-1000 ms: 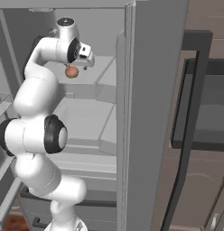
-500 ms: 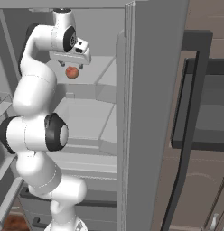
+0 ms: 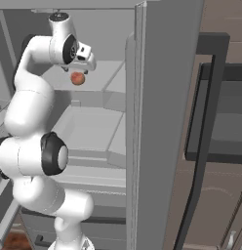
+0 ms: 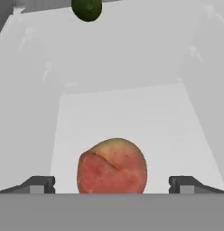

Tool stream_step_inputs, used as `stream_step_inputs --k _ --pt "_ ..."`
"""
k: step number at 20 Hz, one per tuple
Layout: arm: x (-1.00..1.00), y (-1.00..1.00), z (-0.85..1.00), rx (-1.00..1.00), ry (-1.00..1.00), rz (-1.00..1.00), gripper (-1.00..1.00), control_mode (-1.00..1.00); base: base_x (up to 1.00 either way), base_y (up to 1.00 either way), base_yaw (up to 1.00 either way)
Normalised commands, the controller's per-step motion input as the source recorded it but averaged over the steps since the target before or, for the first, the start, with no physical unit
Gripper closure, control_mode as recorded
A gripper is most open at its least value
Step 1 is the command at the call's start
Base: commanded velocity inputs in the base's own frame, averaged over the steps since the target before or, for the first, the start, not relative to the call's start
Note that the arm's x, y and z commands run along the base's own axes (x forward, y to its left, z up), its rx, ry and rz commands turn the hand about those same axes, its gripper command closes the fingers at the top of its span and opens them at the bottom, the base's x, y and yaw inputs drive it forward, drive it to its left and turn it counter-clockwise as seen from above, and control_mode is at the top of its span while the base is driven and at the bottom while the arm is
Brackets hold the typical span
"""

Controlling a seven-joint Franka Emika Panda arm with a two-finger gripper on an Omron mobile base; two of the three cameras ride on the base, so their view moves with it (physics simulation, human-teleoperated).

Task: Pick up each peach from the fridge and place one peach on each plate on the dining counter.

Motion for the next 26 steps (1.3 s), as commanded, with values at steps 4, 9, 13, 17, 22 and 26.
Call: stream_step_inputs --k 4,9,13,17,22,26 --pt "-0.01 0.03 -0.13 0.0 -0.23 -0.07 -1.0 -1.0 0.0 0.0 0.0" --pt "-0.14 0.0 0.0 0.0 -0.01 0.0 -1.0 -1.0 0.0 0.0 0.0" --pt "0.21 0.01 -0.03 0.0 0.02 0.0 -1.0 -1.0 0.0 0.0 0.0" --pt "0.6 0.08 0.0 0.0 0.15 0.0 -1.0 -1.0 0.0 0.0 0.0" --pt "0.08 0.0 -0.02 0.0 0.17 0.0 -1.0 -1.0 0.0 0.0 0.0" --pt "0.0 0.0 -0.43 0.0 0.18 0.0 -1.0 -1.0 0.0 0.0 0.0"
